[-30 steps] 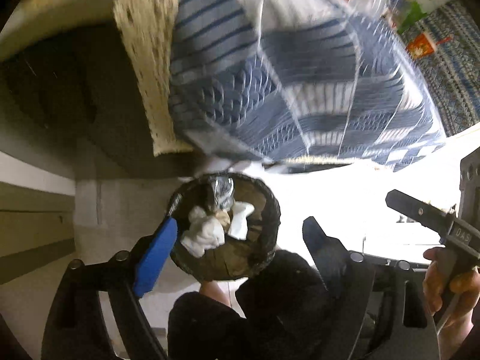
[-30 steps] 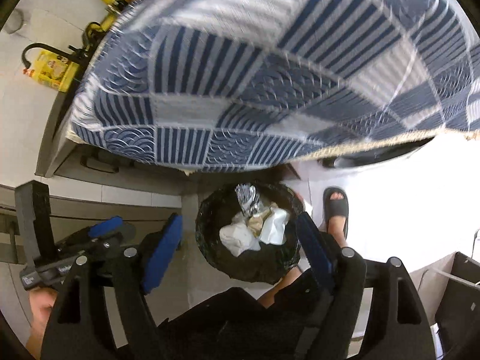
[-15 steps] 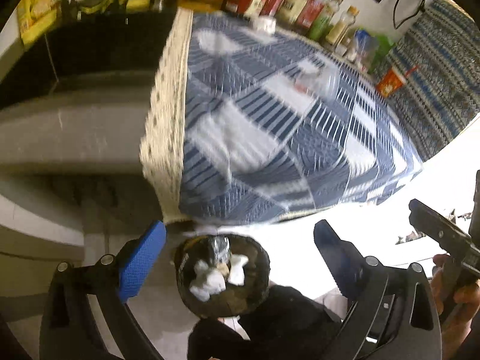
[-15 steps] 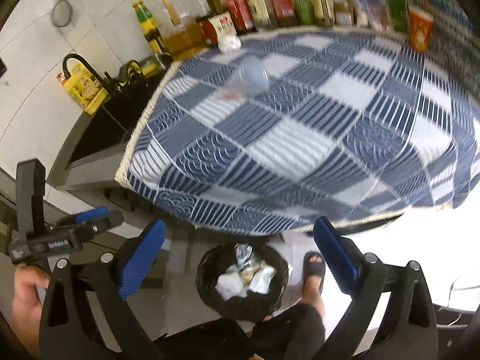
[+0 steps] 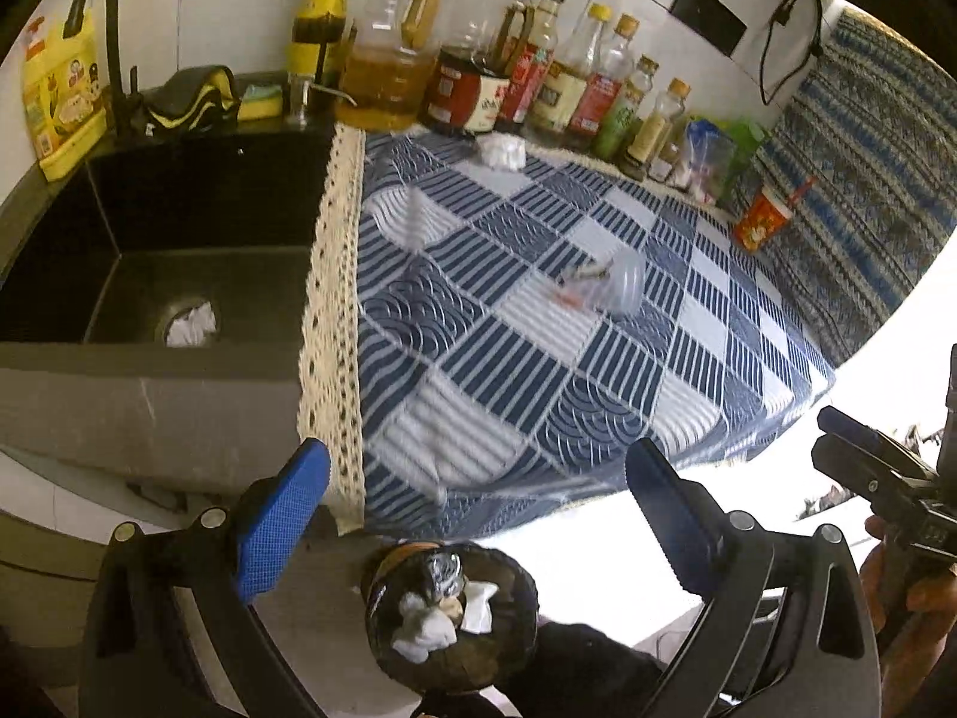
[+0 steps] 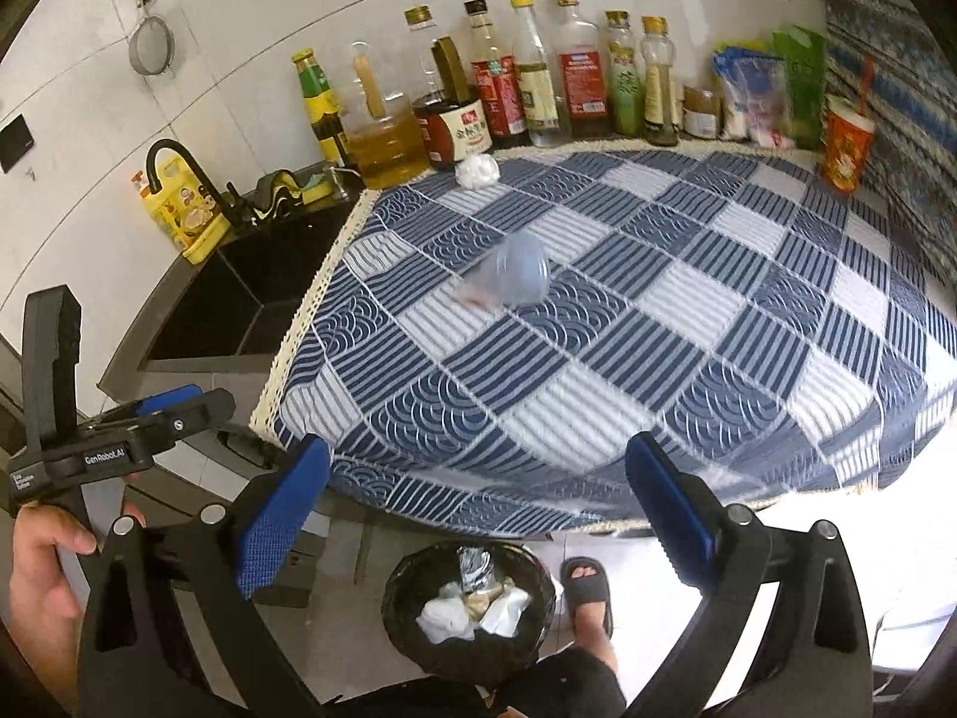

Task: Collect trash
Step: 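Grasp the clear plastic cup with the right tool while the left tool moves toward the tissue ball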

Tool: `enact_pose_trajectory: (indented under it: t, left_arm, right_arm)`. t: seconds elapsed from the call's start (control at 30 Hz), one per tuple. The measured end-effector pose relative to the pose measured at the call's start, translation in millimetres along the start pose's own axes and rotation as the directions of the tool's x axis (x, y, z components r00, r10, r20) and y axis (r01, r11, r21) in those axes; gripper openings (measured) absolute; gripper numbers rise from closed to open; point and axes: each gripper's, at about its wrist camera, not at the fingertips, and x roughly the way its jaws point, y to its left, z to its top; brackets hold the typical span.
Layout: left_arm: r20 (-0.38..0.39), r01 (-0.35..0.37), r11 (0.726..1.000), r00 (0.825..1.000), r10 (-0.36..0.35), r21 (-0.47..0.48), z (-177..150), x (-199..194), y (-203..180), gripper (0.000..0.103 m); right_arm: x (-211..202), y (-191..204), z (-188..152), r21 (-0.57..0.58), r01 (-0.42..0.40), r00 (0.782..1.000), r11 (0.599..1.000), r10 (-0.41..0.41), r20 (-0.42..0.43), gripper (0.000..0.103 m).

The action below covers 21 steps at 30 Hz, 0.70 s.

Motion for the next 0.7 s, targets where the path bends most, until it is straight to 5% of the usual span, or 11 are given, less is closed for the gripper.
enact_pose_trajectory:
  t: [0.7]
  left_arm:
    - [-0.026,-0.151,0.983,0.988,0.149,-0.104,70,42,-6,0.096]
  right_arm:
    - [128,-56,102,-0.073,-0.16,0.977,0.984,0.148,-0.151,0.098]
